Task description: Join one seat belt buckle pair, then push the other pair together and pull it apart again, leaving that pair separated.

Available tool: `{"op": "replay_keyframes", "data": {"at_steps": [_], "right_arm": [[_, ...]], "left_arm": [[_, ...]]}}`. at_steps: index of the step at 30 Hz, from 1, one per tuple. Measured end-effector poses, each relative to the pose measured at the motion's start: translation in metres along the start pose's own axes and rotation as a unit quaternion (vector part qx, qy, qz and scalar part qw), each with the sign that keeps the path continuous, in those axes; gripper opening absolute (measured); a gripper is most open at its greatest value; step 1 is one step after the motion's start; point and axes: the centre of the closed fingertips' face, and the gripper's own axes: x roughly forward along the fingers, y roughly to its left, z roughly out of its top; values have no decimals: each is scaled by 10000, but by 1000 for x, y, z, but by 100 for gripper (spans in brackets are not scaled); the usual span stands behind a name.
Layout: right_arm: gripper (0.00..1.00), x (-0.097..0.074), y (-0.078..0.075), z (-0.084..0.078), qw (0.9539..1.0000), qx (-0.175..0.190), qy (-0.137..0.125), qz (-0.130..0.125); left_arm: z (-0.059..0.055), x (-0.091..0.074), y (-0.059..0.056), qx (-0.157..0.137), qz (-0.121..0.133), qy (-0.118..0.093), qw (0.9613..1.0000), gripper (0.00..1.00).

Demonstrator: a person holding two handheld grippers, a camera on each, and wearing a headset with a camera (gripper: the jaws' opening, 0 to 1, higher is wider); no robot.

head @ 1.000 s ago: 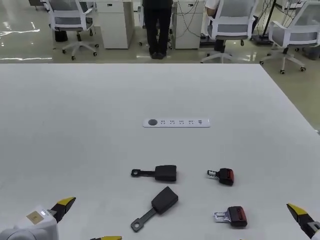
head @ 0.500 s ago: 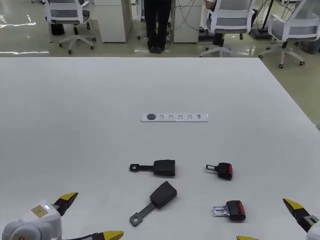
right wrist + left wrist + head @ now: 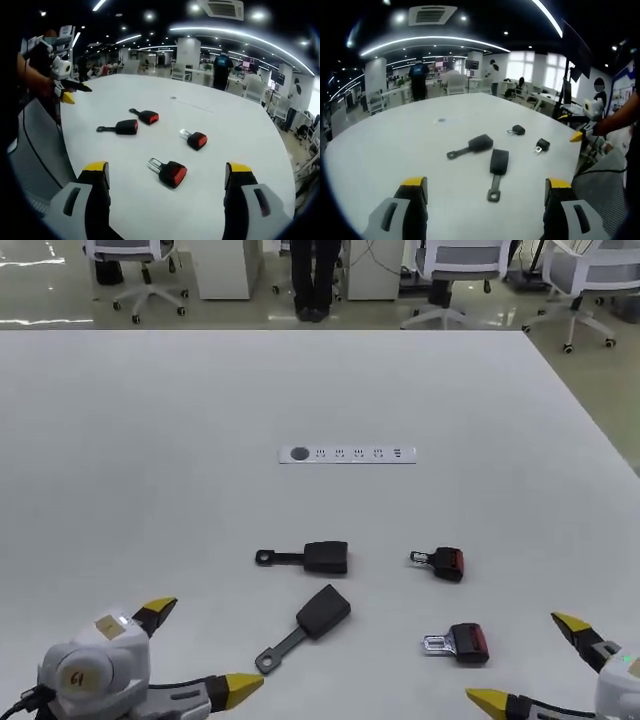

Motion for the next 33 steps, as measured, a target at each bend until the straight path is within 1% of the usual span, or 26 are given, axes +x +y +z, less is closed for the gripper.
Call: {"op": "replay_keyframes", "data": {"at_steps": [3,5,6,8,10,12,14,16,17,19,22,25,27,29,32,33], "right_arm": [[97,3,-2,-1,10000,-50,69,48],[97,6,-2,-1,9999,-64,87,81],[96,8,-6,-2,9999,-88,109,97],[96,11,-8,-4,9998,-95,123,134],[96,15,-9,-6,9996,-145,176,190],[95,17,-9,-7,9993,-186,217,244],[95,21,-9,-9,9989,-211,247,327],[95,25,-10,-11,9983,-305,292,399],[94,27,-10,-12,9980,-320,308,460],[94,30,-10,-12,9976,-331,333,507],[93,35,-11,-9,9965,-384,388,631],[93,40,-13,-10,9956,-420,415,732],[92,43,-11,-10,9944,-472,462,829],[91,47,-14,-12,9934,-494,489,910],[89,50,-11,-16,9908,-566,614,1069],[89,52,-11,-19,9898,-615,654,1107]], "left_arm": [[-1,4,-1,30,-44,27,10000,99],[1,10,-5,50,-82,62,9999,99],[2,13,-7,66,-97,91,9999,98],[-1,14,-6,88,-118,136,9998,98],[0,19,-7,125,-156,185,9996,98],[-3,24,-6,116,-180,216,9995,97],[-2,30,-8,105,-218,244,9994,97],[-4,34,-7,132,-236,272,9993,97],[-1,37,-7,119,-256,284,9992,96],[-1,41,-8,103,-279,314,9991,96],[1,48,-12,138,-331,355,9987,95],[-1,54,-12,162,-371,394,9984,95],[0,59,-14,176,-413,428,9981,94],[-1,64,-15,199,-453,462,9977,94],[-4,72,-16,213,-520,522,9971,93],[-1,75,-18,233,-548,545,9967,93]]}}
